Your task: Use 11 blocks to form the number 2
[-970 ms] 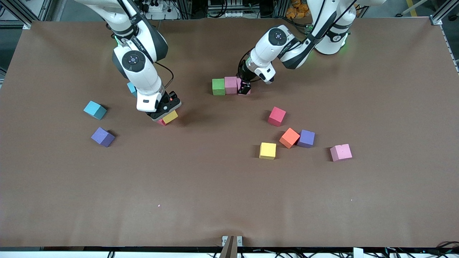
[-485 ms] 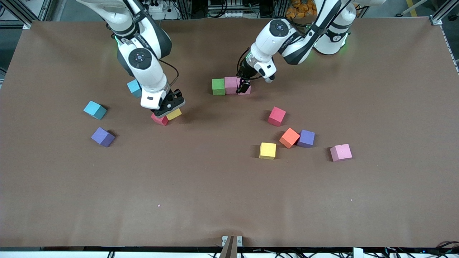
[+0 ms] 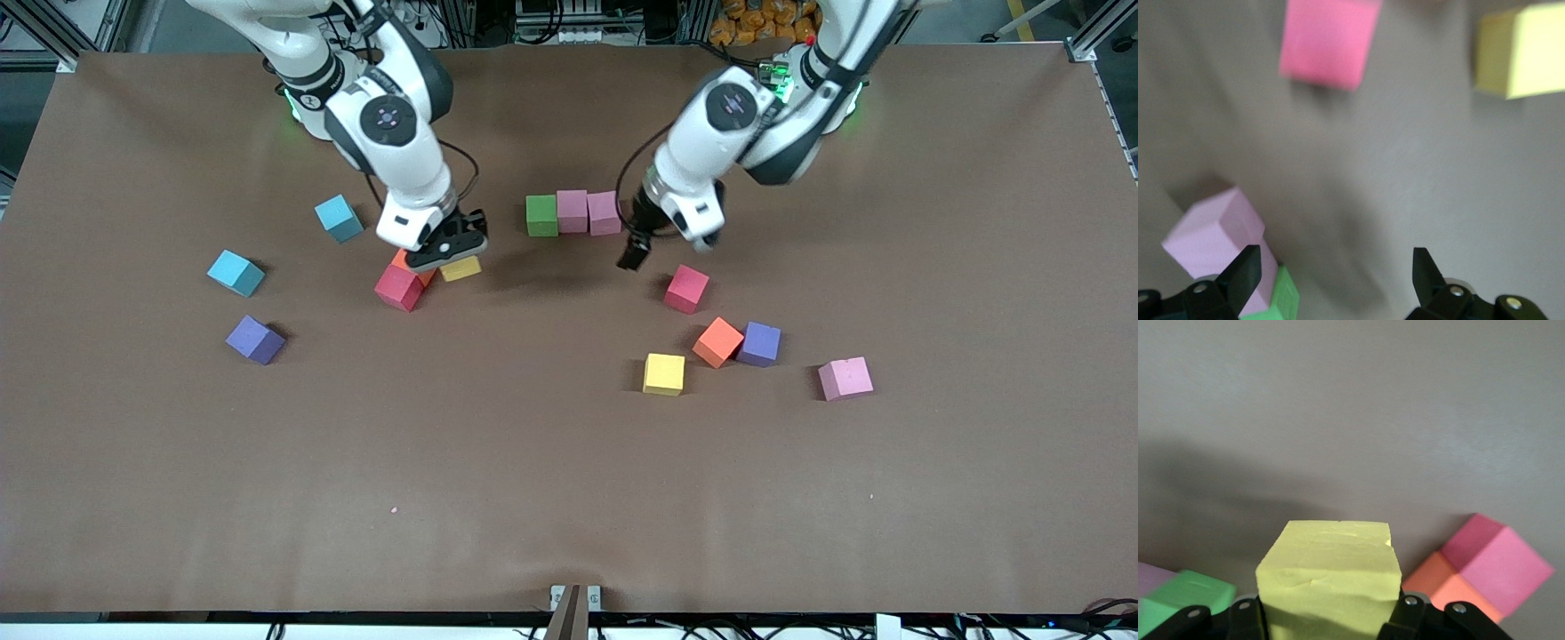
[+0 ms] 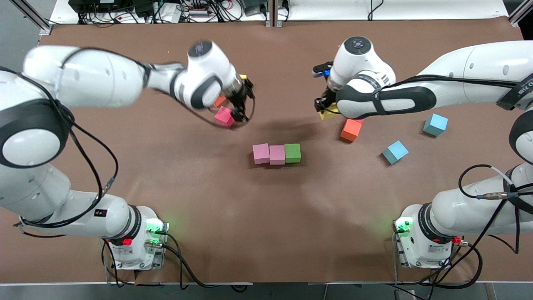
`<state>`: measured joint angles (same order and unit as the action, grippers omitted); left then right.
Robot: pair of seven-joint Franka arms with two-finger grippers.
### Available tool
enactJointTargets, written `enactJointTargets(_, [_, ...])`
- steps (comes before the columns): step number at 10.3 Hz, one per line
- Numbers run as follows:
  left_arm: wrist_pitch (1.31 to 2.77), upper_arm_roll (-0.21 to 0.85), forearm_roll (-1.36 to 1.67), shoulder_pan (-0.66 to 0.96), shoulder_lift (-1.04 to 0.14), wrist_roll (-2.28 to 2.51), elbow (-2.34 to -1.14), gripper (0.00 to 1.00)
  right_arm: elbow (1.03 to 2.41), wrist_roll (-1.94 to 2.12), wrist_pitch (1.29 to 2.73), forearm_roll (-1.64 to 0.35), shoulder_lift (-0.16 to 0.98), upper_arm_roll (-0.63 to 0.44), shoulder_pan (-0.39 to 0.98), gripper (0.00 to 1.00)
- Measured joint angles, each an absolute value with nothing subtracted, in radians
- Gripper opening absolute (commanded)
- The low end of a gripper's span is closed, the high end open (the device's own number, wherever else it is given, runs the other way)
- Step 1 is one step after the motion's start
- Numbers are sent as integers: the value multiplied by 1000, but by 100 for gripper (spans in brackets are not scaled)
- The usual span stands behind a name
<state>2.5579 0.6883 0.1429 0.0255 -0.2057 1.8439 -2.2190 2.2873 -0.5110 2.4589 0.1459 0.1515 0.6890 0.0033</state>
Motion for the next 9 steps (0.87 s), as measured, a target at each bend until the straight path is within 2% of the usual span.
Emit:
enactJointTargets(2, [2439, 685, 142, -95, -206, 1657, -2133, 100, 2213, -691, 2445, 141, 181, 690, 75, 33])
enactJointTargets(5, [2379, 682, 87, -270, -211, 1385, -2077, 100, 2038, -960, 2362, 141, 287, 664, 242, 33])
enactJointTargets(7, [2334, 679, 62, -400, -230, 1166, -2019, 100, 1959, -1019, 2360, 141, 364, 556, 391, 33])
enactJointTargets(9, [2312, 675, -41, -500, -301, 1018, -1954, 100, 1834, -1038, 2360, 141, 475, 448, 529, 33])
